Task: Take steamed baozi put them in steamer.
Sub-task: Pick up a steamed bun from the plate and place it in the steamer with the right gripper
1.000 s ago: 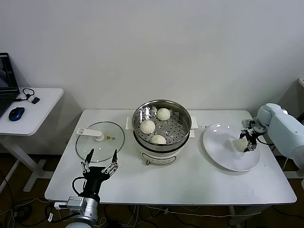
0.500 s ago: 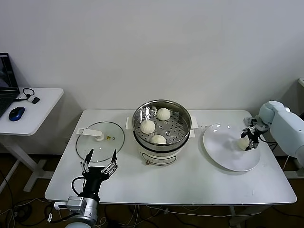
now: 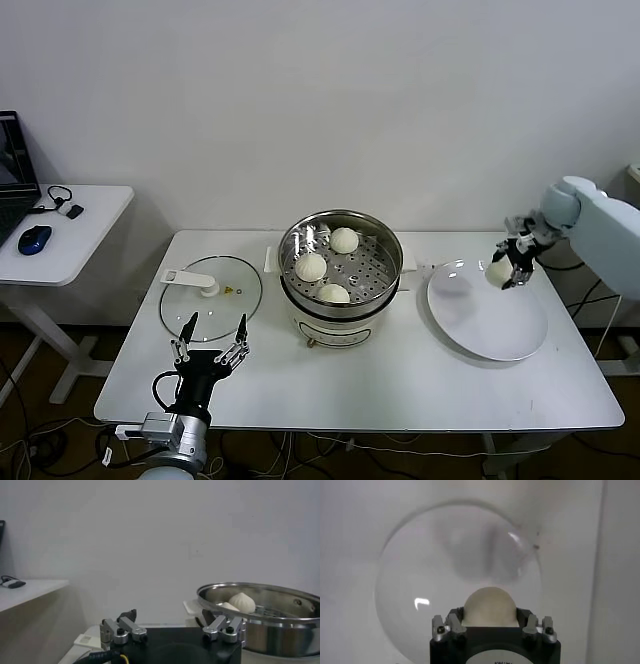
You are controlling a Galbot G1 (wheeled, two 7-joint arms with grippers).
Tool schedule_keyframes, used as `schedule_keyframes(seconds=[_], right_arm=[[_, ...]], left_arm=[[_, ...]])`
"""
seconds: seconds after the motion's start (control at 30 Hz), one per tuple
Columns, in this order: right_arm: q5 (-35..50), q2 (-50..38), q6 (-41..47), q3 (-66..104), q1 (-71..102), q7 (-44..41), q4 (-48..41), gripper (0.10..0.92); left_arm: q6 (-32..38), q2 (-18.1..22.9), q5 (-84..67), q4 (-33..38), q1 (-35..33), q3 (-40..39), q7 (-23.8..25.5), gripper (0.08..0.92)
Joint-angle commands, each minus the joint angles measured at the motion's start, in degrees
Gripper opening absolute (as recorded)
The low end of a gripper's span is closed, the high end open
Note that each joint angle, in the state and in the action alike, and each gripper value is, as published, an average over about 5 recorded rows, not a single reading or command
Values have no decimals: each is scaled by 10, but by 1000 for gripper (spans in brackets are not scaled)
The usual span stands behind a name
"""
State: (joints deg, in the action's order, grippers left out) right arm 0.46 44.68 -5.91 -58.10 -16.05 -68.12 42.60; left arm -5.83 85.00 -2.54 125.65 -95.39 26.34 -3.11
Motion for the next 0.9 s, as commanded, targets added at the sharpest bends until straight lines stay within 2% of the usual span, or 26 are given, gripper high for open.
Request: schedule_keyframes(seconds=[0.03, 0.17, 0.6, 0.9], right_arm=[[223, 9, 47, -227, -216, -9, 83, 687], [301, 28, 78, -273, -267, -7, 110, 687], [426, 112, 116, -374, -340, -1, 148, 687], [454, 174, 143, -373, -316, 13, 153, 687]], left_arm=[[0, 0, 2, 0, 1, -2, 0, 823], [-1, 1, 4, -1, 4, -8, -1, 823], [1, 9, 9, -2, 12, -20, -4, 823], [5, 10, 13, 2, 13, -21, -4, 823]])
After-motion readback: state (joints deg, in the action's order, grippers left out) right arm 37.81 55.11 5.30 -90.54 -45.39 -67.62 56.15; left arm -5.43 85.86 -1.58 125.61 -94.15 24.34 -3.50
